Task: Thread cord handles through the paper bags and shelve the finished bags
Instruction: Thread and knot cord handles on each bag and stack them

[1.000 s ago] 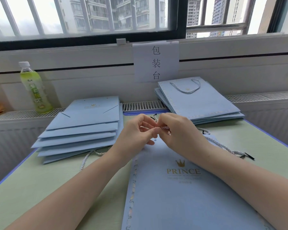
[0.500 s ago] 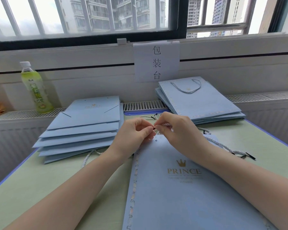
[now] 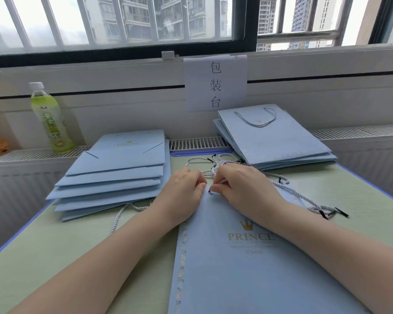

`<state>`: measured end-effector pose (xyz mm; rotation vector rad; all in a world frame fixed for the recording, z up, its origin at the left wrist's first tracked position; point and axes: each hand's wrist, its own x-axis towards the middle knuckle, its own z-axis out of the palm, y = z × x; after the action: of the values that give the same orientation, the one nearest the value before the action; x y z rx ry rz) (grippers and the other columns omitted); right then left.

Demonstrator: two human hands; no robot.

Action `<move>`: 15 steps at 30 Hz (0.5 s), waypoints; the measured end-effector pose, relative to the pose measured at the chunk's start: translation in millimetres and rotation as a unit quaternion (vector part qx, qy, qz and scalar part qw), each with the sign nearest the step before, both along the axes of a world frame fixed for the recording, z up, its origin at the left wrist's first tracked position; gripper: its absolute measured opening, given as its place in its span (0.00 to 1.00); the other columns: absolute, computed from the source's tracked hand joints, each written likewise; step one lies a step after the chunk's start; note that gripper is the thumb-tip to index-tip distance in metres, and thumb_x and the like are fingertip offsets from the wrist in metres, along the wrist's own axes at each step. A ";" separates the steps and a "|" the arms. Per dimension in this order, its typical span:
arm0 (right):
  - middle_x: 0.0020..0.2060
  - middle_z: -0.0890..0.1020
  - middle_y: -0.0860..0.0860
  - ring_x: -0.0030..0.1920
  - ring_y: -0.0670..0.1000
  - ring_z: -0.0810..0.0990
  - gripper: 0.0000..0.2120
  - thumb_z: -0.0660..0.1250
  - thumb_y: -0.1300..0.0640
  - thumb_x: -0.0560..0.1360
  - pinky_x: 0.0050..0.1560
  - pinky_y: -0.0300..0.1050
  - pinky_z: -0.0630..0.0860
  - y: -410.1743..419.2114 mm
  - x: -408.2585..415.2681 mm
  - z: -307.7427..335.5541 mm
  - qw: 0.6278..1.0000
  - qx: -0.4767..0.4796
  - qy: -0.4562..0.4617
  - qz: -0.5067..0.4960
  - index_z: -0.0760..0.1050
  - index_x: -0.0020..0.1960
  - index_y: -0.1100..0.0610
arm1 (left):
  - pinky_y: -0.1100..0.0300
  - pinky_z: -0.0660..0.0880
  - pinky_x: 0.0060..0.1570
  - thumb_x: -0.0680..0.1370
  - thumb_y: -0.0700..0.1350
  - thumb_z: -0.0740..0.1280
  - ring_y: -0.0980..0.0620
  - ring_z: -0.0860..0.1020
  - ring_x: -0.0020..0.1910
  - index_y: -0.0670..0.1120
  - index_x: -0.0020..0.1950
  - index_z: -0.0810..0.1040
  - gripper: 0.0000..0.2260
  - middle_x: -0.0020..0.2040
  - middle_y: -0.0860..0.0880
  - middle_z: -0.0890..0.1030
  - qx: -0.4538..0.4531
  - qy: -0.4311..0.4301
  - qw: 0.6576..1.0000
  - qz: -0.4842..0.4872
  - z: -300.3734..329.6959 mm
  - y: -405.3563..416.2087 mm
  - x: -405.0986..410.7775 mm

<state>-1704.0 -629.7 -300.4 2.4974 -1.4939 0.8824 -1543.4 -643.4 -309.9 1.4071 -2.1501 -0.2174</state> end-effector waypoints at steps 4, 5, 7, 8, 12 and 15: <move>0.43 0.72 0.46 0.45 0.50 0.71 0.09 0.61 0.47 0.78 0.41 0.44 0.62 2.0 1.4 -1.5 1.000 0.023 -0.013 -0.002 0.66 0.44 0.51 | 0.65 0.60 0.46 0.80 0.41 0.60 0.51 0.69 0.50 0.44 0.49 0.75 0.05 0.47 0.49 0.72 -0.012 0.017 1.000 -0.003 0.8 0.4 -0.3; 0.42 0.72 0.46 0.45 0.51 0.72 0.09 0.59 0.47 0.79 0.41 0.45 0.63 1.8 1.8 -2.4 0.999 0.036 -0.018 -0.001 0.65 0.45 0.52 | 0.64 0.60 0.46 0.80 0.41 0.60 0.51 0.70 0.49 0.45 0.47 0.74 0.05 0.45 0.50 0.72 -0.017 0.026 1.000 -0.001 1.2 0.6 -1.1; 0.41 0.72 0.47 0.44 0.52 0.71 0.10 0.58 0.48 0.80 0.41 0.47 0.65 1.3 3.2 -4.3 0.999 0.041 -0.026 0.006 0.65 0.45 0.53 | 0.63 0.61 0.43 0.80 0.41 0.60 0.51 0.70 0.45 0.45 0.43 0.71 0.06 0.41 0.50 0.72 -0.022 0.054 0.998 0.002 2.1 1.4 -3.6; 0.40 0.72 0.47 0.43 0.52 0.71 0.10 0.58 0.49 0.80 0.41 0.47 0.64 1.2 4.0 -5.2 0.999 0.030 -0.034 0.014 0.65 0.44 0.54 | 0.63 0.60 0.41 0.80 0.42 0.60 0.53 0.69 0.41 0.45 0.40 0.70 0.08 0.38 0.51 0.71 -0.018 0.076 0.997 0.004 3.2 2.1 -4.8; 0.37 0.71 0.47 0.41 0.53 0.69 0.09 0.60 0.53 0.79 0.40 0.46 0.62 3.8 7.8 -5.9 0.995 -0.011 -0.084 0.049 0.64 0.43 0.55 | 0.57 0.58 0.35 0.82 0.47 0.57 0.53 0.61 0.30 0.43 0.32 0.62 0.19 0.29 0.51 0.63 0.011 0.162 0.987 0.003 8.9 4.6 -5.2; 0.37 0.72 0.49 0.40 0.53 0.69 0.08 0.60 0.55 0.79 0.39 0.47 0.63 3.9 8.4 -6.1 0.992 -0.008 -0.110 0.068 0.65 0.42 0.54 | 0.57 0.59 0.33 0.81 0.49 0.59 0.51 0.62 0.30 0.36 0.32 0.66 0.22 0.30 0.45 0.64 0.056 0.222 0.973 -0.009 15.2 6.4 -1.3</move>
<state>-1695.6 -625.8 -306.5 2.5870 -1.3784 1.2216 -1544.7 -637.0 -294.6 1.2565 -1.8018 -0.6088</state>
